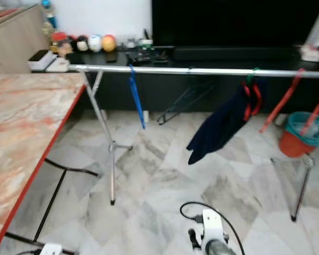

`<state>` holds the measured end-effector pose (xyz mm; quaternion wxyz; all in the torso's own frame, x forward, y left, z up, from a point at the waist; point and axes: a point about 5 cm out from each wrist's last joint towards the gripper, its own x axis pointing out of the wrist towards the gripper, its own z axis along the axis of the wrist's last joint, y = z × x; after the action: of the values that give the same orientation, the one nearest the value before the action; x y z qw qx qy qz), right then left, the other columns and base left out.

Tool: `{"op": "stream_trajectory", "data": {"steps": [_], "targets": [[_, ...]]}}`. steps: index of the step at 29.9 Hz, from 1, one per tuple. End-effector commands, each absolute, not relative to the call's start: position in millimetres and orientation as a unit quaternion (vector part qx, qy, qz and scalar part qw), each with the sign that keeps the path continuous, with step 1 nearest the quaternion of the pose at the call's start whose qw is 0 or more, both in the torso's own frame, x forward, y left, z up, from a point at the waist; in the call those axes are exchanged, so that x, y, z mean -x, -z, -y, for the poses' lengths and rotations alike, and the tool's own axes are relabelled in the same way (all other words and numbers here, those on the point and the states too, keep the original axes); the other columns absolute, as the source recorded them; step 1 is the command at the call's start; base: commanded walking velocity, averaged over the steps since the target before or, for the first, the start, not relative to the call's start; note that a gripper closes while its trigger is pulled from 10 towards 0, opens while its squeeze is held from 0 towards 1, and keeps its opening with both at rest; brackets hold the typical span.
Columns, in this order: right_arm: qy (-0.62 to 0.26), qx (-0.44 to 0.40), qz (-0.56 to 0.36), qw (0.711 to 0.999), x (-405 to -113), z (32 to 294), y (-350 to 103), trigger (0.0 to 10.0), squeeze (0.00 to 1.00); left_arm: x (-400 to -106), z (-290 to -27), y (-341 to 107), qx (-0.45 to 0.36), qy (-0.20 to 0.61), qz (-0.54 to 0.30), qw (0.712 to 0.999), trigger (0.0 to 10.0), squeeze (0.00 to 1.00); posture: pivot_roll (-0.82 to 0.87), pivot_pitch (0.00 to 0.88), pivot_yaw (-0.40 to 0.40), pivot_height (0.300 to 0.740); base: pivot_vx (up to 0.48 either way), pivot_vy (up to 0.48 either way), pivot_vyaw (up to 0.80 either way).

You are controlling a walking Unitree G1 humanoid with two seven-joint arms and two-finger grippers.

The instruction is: Hang hanger

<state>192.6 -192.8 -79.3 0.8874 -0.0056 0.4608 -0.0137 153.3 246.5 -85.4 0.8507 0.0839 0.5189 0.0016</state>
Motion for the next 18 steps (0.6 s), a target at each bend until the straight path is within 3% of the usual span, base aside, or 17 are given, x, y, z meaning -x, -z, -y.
{"op": "stream_trajectory", "data": {"steps": [1, 4, 18], "targets": [[0.017, 0.006, -0.463, 0.886, -191.7, 195.1, 79.5, 10.0, 0.00, -144.4, -246.4, 89.0, -0.075, -0.007, -0.530, 0.845, 10.0, 0.00, -0.11, 0.000, 0.048, 0.740, -0.281, 0.000, -0.56], [0.020, 0.003, -0.462, 0.887, -192.0, 195.4, 79.3, 10.0, 0.00, -144.7, -246.3, 88.9, -0.074, -0.007, -0.529, 0.845, 10.0, 0.00, -0.10, 0.000, 0.047, 0.740, -0.281, 0.000, -0.46], [0.017, 0.005, -0.459, 0.888, -194.6, 193.1, 78.3, 10.0, 0.00, -146.9, -248.1, 87.5, -0.077, -0.007, -0.528, 0.846, 10.0, 0.00, -0.10, 0.000, 0.050, 0.740, -0.283, 0.000, 0.00]]}}
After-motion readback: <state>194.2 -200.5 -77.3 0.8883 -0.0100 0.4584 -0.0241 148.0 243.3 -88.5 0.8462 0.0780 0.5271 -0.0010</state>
